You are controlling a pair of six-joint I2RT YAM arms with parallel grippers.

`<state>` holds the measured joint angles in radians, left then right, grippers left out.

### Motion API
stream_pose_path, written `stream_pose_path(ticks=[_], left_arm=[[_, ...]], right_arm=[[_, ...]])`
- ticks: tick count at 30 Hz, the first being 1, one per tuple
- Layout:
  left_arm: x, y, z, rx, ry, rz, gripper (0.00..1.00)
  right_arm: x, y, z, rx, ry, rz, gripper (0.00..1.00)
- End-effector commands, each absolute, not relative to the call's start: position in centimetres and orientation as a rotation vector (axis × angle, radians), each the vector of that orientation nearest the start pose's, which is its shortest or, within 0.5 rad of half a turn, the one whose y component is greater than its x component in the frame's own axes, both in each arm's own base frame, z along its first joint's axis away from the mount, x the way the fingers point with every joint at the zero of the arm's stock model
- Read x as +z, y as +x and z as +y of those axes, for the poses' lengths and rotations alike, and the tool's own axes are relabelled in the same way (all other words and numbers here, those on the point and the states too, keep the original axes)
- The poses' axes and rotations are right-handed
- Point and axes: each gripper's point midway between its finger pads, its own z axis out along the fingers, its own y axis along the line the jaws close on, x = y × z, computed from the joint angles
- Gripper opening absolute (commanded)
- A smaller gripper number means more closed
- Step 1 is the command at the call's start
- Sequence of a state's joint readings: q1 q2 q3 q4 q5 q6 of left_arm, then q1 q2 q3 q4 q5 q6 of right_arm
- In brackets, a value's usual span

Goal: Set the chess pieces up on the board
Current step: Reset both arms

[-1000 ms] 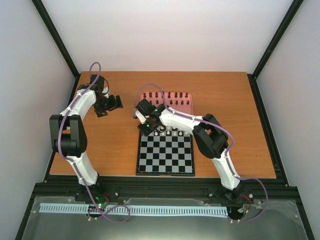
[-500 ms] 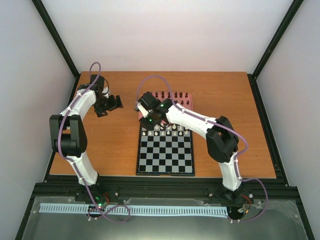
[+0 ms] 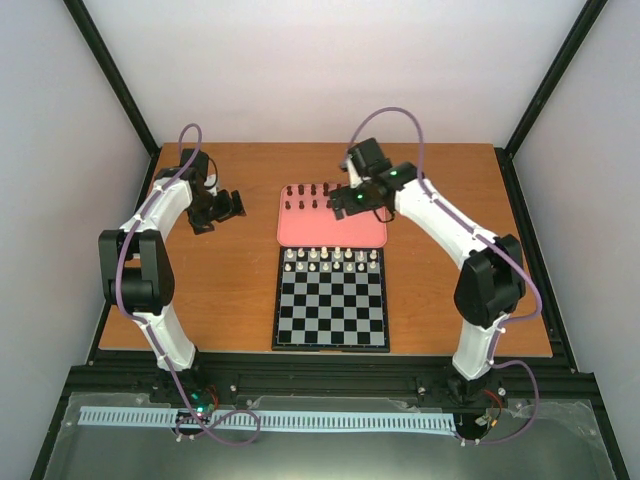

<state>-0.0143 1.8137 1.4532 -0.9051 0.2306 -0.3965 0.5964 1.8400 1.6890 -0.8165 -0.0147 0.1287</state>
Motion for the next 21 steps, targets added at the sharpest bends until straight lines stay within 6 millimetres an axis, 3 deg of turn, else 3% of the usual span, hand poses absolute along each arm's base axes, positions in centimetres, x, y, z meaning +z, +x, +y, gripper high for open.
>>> stream_pose_path(ticks=[1, 4, 7, 21], left_arm=[[14.0, 41.5, -4.4, -0.388, -0.443, 2.756, 1.00], [14.7, 42.0, -4.4, -0.380, -0.438, 2.744, 1.00], [15.2, 42.5, -4.3, -0.362, -0.430, 2.734, 1.00], [16.2, 43.2, -4.3, -0.324, -0.432, 2.701, 1.00]], right_arm=[[17.7, 40.6, 21.5, 0.246, -0.410, 2.601, 1.00], [17.3, 41.3, 18.9, 0.235, -0.321, 2.642, 1.00], [17.8, 41.7, 17.4, 0.234, -0.263, 2.631, 1.00], [17.0, 40.8, 16.2, 0.194, -0.245, 2.644, 1.00]])
